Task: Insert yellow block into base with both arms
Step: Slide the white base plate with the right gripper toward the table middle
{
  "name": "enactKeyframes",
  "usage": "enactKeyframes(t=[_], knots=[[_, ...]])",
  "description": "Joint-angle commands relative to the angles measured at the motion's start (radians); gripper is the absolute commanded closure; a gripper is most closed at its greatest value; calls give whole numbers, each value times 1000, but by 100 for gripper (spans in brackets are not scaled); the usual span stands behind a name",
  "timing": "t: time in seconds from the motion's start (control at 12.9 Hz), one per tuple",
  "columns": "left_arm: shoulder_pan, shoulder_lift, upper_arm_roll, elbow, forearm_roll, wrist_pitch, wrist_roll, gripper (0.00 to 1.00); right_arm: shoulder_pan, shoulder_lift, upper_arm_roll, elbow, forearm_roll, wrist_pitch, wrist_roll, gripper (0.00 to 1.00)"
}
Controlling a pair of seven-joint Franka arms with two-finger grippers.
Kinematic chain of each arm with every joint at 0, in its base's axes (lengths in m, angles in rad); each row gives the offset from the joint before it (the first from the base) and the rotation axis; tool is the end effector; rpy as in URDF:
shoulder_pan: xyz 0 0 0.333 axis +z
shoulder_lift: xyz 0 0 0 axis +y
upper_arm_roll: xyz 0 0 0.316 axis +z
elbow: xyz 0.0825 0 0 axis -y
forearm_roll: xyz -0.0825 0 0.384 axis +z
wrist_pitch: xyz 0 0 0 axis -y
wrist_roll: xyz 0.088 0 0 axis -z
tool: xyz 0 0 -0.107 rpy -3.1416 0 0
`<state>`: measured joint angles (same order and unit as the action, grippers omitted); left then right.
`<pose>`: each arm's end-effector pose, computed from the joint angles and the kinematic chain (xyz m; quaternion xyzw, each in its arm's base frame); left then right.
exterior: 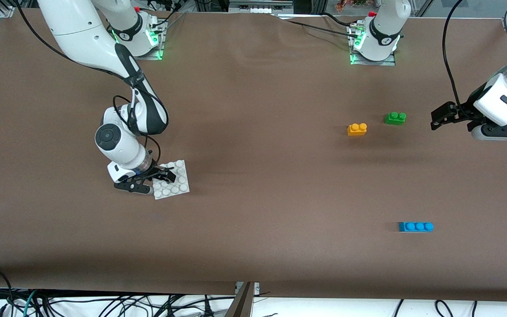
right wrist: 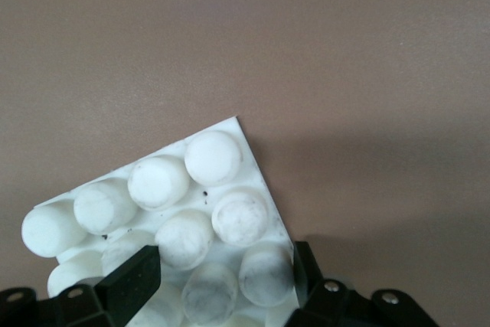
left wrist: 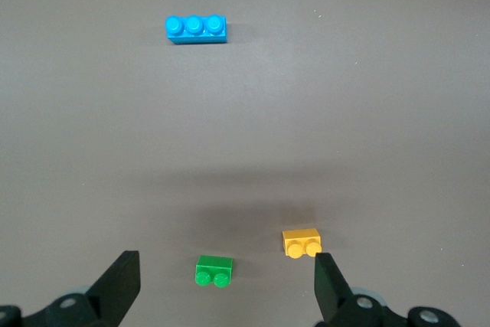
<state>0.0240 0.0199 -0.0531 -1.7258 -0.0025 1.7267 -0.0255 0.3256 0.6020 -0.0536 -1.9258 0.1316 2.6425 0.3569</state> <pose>0.5670 -0.0165 0.5531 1.0000 -0.0016 -0.0095 0.0015 0.6124 0.1688 0.1846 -0.9938 0.0925 -0.0493 0.0369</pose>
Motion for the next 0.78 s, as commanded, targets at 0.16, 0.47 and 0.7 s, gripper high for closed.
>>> enactKeyframes(t=[0.16, 0.47, 0.7], knots=[[-4, -6, 7, 9, -5, -19, 25, 0, 24, 30, -2, 19, 10, 17, 76, 43], [-4, -6, 7, 9, -5, -19, 25, 0, 69, 45, 0, 34, 10, 19, 160, 43], [-4, -6, 7, 9, -5, -19, 25, 0, 88, 47, 0, 40, 10, 25, 209, 43]])
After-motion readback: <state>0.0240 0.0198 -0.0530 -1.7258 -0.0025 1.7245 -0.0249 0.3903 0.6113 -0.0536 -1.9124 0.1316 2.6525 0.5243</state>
